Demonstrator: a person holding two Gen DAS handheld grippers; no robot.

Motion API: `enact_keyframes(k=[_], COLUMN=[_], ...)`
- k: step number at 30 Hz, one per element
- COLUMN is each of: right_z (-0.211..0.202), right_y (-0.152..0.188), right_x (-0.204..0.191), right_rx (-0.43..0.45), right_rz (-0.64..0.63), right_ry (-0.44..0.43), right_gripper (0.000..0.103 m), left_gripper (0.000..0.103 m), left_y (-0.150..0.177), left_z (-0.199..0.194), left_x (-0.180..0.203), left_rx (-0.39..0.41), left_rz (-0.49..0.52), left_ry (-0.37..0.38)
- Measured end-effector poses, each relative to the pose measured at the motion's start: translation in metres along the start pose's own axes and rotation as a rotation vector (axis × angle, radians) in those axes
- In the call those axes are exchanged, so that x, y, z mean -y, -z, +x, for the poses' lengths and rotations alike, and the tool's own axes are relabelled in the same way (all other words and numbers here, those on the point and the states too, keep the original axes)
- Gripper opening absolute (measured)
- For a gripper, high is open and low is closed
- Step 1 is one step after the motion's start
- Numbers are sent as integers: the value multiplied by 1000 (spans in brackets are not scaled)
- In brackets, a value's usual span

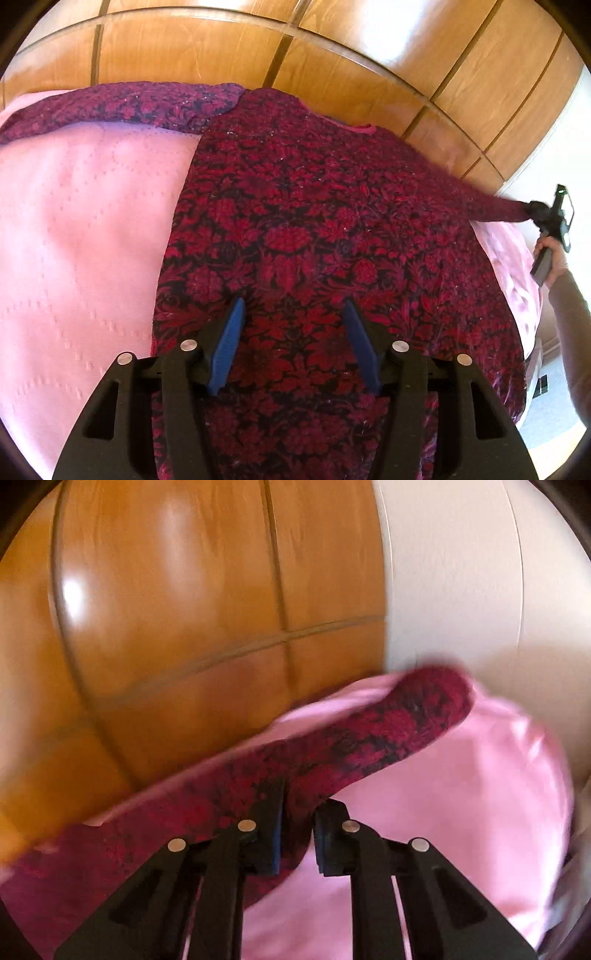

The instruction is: Fold small clothes

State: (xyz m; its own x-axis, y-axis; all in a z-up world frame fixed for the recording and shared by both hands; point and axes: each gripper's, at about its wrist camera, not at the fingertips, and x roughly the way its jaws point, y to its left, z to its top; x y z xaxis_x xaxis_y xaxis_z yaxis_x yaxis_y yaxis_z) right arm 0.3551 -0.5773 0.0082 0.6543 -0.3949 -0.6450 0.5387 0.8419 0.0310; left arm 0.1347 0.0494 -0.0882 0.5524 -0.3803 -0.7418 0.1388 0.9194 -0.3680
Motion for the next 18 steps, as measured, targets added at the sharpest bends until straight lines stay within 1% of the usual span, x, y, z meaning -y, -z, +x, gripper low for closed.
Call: enact_keyframes(k=[2,3,4,6,8,9,11,12,13,14,15,16,17,18], right_z=[30,50,60,75,73,70,62,56,46,32,20,7,-7,-23], right_y=[8,19,27,47,61,65,65,67,67,68,66,57,54,53], right_x=[-5,-6,0,7,20,25,36,44,54,62,63,52,46,39], right_rx=[-58,-122,-161,-234,-266,-267,-254,-259,-269,-261,-243,-214,-189,-167], right_rz=[-91,-122,-115,-62,-17,-5,0,20,56,72,65,47,42,38], right_ry=[102,149,154,188,198,204,255,283,288,277,267,251,217,159], right_gripper=[10,10,10,13,24,30,67,72,72,73,74,78,82,82], left_gripper=[55,55,55,55,55,55,55,55,55,55,55,55,55,55], left_y=[0,0,0,-1,0,1,4,3,2,1,-1,-3,-5,-8], left_z=[-1,-1,-2,-2,-4,-4,-9,-12,-15,-21,-28,-35,-42,-49], left_x=[2,3,3,2,3,3,3,2,-1,-7,-15,-25,-34,-42], left_rx=[1,1,1,-3,-10,-9,-10,-10,-8,2,17,35,57,82], left_rz=[9,10,8,5,11,14,10,-2,-20,-60,-111,-162,-197,-226], left_ry=[-10,-12,-10,-7,-9,-9,-3,7,18,37,56,70,64,52])
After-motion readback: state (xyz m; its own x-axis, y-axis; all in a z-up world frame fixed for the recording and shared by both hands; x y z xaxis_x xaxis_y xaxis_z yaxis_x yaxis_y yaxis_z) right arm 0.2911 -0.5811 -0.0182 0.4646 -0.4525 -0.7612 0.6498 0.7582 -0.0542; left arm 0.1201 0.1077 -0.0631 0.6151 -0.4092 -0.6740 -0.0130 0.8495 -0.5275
